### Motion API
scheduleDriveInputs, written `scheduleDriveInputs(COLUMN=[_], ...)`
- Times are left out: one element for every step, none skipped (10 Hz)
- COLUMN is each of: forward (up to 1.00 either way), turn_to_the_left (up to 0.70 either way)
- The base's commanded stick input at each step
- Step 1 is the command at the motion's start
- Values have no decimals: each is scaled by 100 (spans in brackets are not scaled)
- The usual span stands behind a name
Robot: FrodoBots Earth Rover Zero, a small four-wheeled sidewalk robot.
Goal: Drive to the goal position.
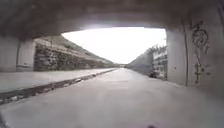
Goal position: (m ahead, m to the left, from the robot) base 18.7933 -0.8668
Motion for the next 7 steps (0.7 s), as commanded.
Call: scheduleDriveInputs(forward=[70,70,70,70,70,70,70], turn_to_the_left=[0,0,0,0,0,0,0])
